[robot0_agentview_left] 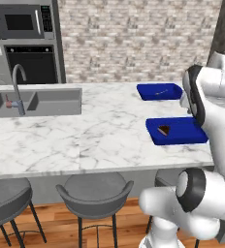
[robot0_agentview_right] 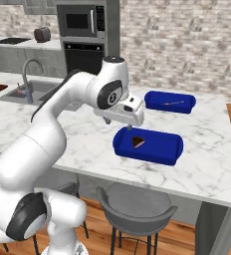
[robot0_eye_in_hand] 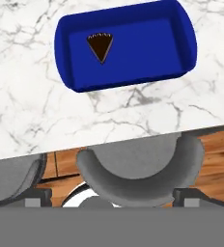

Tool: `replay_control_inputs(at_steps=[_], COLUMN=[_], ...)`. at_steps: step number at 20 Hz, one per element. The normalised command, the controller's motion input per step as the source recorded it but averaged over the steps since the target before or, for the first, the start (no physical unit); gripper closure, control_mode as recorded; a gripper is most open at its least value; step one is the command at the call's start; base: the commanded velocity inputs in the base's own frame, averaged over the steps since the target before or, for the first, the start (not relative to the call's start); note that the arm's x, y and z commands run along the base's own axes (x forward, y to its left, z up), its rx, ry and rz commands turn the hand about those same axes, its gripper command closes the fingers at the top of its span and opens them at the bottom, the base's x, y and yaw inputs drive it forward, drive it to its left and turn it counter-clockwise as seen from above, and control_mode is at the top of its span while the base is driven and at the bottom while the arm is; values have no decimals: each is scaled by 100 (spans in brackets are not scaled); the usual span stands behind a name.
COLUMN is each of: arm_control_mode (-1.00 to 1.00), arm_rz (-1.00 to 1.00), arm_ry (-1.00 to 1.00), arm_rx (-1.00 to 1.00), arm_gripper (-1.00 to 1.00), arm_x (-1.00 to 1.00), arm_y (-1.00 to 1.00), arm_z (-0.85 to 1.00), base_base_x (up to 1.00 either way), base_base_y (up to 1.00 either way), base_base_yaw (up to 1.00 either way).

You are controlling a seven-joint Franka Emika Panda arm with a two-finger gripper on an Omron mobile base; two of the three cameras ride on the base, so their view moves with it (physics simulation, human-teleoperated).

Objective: Take the cakes from the fridge and place them on the empty tray on the dining counter.

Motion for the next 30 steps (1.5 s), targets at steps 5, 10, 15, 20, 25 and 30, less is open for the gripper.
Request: replay_control_inputs(at_steps=[5, 10, 15, 20, 25, 30], arm_control_mode=[-100, -100, -100, -100, -100, -100], arm_rz=[1, 4, 7, 4, 3, 0], arm_ry=[-31, -31, -52, -33, -5, 0], arm_rx=[0, 0, -11, -2, 0, -10], arm_gripper=[-100, -100, -100, -100, -100, -100], arm_x=[-100, -88, -81, -69, -37, -22], arm_y=[96, 94, 48, 4, 0, 49], arm_z=[1, 16, 40, 77, 88, 11], base_base_x=[0, 0, 0, 0, 0, 0], base_base_y=[0, 0, 0, 0, 0, 0], base_base_yaw=[0, 0, 0, 0, 0, 0])
